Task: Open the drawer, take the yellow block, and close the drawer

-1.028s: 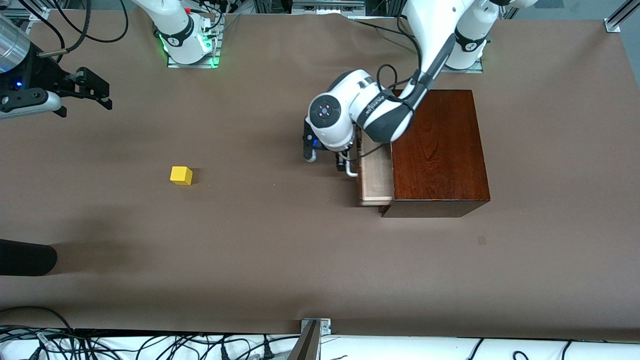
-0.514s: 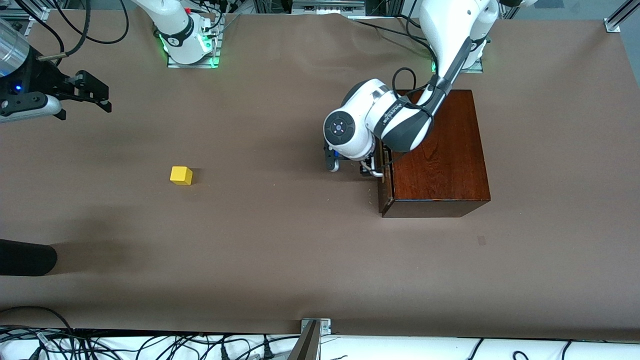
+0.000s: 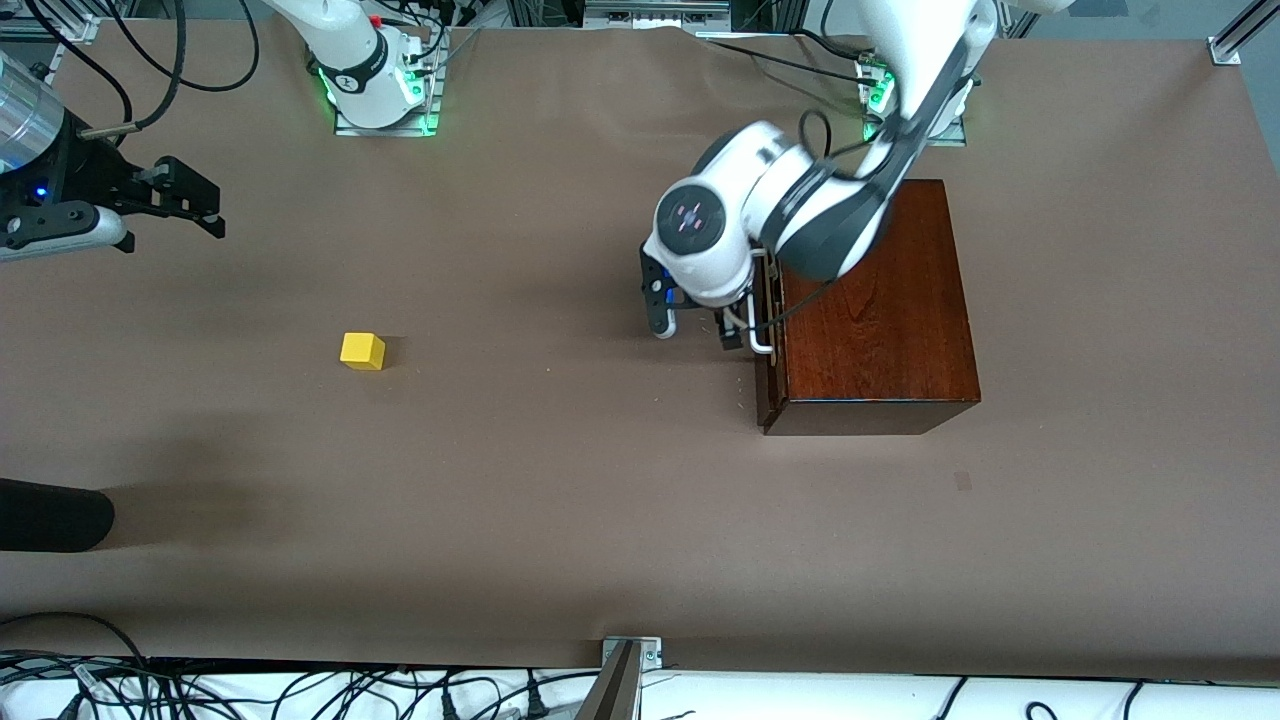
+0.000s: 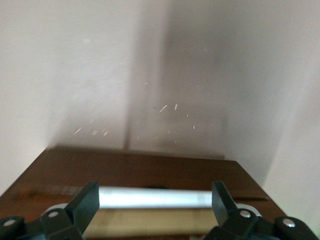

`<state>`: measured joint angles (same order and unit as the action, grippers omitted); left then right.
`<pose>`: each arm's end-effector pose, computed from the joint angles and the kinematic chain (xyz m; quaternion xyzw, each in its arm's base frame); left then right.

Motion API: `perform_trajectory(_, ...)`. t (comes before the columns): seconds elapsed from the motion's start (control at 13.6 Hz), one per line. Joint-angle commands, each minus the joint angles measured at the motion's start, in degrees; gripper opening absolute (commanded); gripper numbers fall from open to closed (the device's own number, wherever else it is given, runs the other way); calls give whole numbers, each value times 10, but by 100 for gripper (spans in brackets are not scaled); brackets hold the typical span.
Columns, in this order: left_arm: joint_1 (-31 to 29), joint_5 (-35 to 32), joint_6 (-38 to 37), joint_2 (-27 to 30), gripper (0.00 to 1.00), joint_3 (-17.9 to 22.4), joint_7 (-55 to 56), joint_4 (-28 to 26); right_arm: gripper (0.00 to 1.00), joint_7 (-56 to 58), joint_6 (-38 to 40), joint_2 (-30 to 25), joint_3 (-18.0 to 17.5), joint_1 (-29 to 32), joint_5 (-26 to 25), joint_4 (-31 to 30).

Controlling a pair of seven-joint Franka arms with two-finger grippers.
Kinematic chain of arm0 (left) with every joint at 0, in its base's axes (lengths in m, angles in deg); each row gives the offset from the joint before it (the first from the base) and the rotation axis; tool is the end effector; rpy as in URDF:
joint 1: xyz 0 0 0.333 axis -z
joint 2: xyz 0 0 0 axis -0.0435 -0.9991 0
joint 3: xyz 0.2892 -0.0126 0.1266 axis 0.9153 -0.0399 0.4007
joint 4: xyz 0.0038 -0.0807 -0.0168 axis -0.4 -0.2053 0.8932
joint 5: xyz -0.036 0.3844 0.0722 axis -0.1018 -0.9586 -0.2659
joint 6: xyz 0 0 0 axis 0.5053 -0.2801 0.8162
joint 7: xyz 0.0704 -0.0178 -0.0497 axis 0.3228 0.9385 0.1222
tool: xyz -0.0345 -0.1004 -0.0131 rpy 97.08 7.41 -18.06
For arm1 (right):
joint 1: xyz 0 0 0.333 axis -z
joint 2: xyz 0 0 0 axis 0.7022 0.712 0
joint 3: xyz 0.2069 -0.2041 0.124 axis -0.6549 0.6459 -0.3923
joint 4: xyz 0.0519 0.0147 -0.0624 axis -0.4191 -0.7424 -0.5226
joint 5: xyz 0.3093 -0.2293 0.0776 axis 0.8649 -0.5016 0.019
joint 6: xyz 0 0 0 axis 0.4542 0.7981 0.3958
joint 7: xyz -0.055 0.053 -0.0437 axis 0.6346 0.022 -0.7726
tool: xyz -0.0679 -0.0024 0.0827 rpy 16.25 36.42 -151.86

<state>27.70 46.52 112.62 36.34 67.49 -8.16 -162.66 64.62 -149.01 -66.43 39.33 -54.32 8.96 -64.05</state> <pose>0.5379 -0.4080 0.3758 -0.7792 0.6142 0.1219 0.0269 0.5555 0.0503 0.6194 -0.9960 -0.0896 0.0007 0.0063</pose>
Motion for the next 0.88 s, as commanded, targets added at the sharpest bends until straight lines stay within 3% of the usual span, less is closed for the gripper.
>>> perform_trajectory(0.0, -81, 25, -30, 80, 100, -3, 51, -2, 100, 9, 4, 6, -1, 6, -1, 14)
perform_trajectory(0.29, -170, 18, -103, 102, 100, -1, 88, 64, 100, 10, 8, 4, -1, 6, -1, 13)
perform_trajectory(0.44, -227, 26, -106, 117, 100, -1, 151, 53, 100, 9, 8, 4, -1, 6, 0, 13)
perform_trajectory(0.59, -247, 32, -95, 153, 100, 8, 280, 16, 100, 9, 8, 4, -1, 7, 0, 13)
perform_trajectory(0.81, -259, 35, 5, 229, 100, 28, 451, -77, 100, 9, 8, 4, -1, 6, 1, 13)
